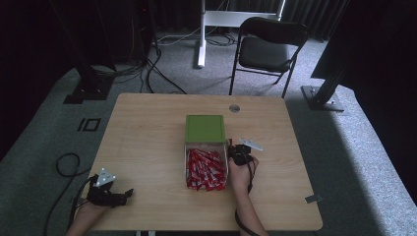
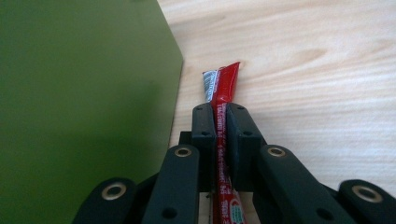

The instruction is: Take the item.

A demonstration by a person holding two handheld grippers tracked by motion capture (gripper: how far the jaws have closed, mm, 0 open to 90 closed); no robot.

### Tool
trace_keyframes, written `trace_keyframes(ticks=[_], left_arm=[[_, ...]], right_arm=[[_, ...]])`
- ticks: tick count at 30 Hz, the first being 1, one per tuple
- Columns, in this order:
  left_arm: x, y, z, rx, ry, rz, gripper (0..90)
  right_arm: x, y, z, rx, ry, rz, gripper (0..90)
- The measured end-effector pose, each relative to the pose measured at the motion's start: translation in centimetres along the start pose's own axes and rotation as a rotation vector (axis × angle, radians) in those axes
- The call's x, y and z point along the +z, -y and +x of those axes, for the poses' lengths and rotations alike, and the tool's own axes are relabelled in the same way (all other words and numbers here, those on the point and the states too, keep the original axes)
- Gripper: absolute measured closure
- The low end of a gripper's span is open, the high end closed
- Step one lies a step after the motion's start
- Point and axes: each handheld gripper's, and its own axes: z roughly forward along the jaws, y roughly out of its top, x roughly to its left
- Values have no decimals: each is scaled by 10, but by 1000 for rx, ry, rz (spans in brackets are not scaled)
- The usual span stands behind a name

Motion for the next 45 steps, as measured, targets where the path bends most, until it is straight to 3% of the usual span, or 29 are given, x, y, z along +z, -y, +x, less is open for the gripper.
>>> trace_keyframes(ticks=[9,14,27,32,38,45], left_arm=[[0,0,0,0,0,0,15],[0,0,0,0,0,0,15],[0,0,0,0,0,0,15],[0,0,0,0,0,0,15],[0,0,0,0,0,0,15],[0,0,0,0,0,0,15]], right_arm=[[2,-1,-2,1,-1,30,744],[-5,-1,-8,20,-17,21,680],[-32,-17,-14,-75,-67,-24,551],[-37,-22,-18,-111,-55,-19,518],[-43,-25,-28,-113,-31,-22,476],[-49,-27,-39,-156,-56,-13,408]])
